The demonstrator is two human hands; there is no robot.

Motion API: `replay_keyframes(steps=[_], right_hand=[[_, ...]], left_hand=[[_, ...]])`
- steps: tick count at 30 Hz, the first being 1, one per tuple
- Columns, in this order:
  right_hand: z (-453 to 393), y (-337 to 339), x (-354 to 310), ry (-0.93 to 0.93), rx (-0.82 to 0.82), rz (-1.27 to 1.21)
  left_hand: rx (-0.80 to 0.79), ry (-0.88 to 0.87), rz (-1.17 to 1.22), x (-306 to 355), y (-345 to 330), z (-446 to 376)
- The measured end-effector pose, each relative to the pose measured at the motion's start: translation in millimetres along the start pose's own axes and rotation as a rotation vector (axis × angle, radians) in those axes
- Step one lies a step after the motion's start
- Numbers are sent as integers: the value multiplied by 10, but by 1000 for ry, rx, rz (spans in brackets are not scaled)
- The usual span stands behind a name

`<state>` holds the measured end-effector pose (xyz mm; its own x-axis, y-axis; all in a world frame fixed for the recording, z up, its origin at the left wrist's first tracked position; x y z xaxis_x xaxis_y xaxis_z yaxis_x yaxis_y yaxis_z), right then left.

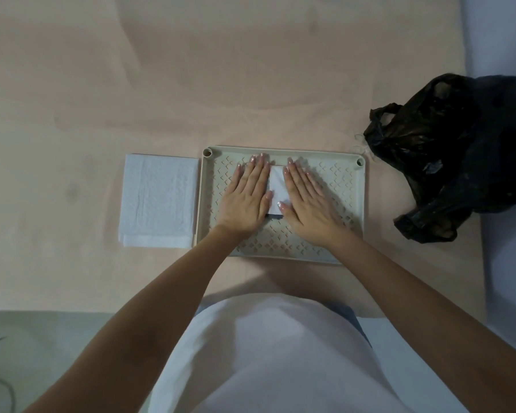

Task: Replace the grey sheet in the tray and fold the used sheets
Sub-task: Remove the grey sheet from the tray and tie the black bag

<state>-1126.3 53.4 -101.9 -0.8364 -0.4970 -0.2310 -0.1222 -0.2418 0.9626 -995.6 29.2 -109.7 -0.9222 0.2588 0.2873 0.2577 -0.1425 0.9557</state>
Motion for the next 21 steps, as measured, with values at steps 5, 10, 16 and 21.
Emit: replay_keyframes(steps=[5, 10, 16, 21], right_hand=[[-5, -63, -46, -24, -43, -20], [-14, -124, -60, -49, -107, 89], [66, 55, -73, 36, 3, -209], [258, -32, -346, 90, -40, -209]], left_hand=[[21, -8, 9, 5, -25, -5], [8, -6, 16, -8, -55, -22], [-10, 1, -11, -14, -70, -20], [-12, 6, -16, -9, -68, -13]])
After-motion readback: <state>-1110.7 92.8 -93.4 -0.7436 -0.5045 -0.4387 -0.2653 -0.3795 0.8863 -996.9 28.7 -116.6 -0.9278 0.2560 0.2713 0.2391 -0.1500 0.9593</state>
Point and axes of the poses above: each hand's wrist, its own z-axis away from the middle knuckle, its own y-axis out of the back of the hand, x = y × z, the point moved 5 cm from there along -z, towards the middle knuckle, and after that the axes turned 12 degrees about y, right-handed, at the moved point
